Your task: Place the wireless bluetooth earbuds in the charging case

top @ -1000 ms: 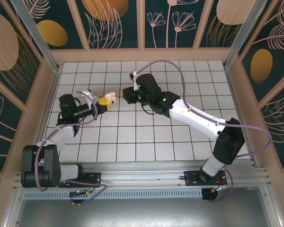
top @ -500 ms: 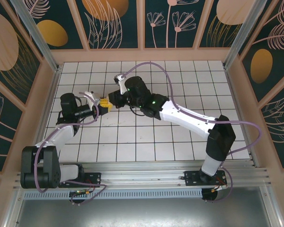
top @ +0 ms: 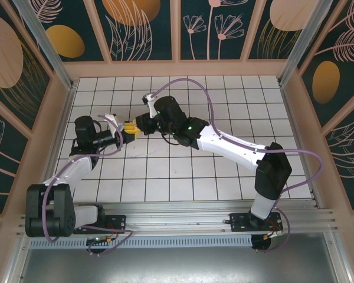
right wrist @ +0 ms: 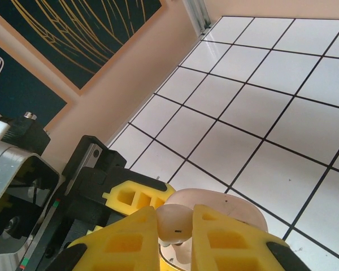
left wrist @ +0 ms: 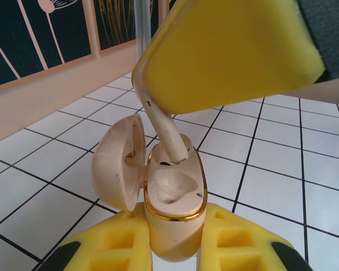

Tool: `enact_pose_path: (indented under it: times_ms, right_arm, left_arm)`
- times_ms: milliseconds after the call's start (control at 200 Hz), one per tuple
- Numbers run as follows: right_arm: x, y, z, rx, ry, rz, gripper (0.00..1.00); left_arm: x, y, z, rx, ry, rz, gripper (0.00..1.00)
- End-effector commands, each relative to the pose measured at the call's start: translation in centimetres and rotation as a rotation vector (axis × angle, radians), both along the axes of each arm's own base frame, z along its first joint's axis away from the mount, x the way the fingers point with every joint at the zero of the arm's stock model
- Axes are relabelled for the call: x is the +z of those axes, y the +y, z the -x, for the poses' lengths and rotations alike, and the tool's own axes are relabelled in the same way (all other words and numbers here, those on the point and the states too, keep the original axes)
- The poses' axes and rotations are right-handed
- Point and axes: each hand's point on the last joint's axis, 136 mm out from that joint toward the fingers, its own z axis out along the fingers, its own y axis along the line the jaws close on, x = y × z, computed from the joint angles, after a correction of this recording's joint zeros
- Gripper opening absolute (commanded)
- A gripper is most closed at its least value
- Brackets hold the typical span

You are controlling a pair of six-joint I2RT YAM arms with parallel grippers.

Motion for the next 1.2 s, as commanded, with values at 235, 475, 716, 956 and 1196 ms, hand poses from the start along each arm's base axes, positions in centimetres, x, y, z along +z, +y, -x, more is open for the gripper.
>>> enact_pose_path:
  times_ms: [235, 475, 716, 956, 1196]
  right_arm:
    - [-1.4, 0.2, 0.7, 0.009, 0.025, -0.012, 0.16]
    - [-1.4, 0.5, 0.6, 0.005, 0.021, -0.034, 0.16]
    - [-2.4, 0.8, 1.2, 0.025, 0.036, -0.016, 0.16]
    - [-4.0, 0.4, 1.7, 0.020, 0.033, 0.059, 0.16]
    - [-4.3, 0.2, 2.0, 0.029, 0.007, 0.108, 0.16]
  left_arm:
    - [2.7, -0.3, 0.1, -0.021, -0.072, 0.033, 0.01]
    - [3.1, -0.3, 0.2, -0.020, -0.074, 0.044, 0.01]
    - [3.7, -0.3, 0.1, -0.010, -0.085, 0.059, 0.01]
    - [4.4, -0.2, 0.0, -0.002, -0.090, 0.073, 0.01]
    - [4.5, -0.2, 0.0, 0.000, -0.093, 0.073, 0.01]
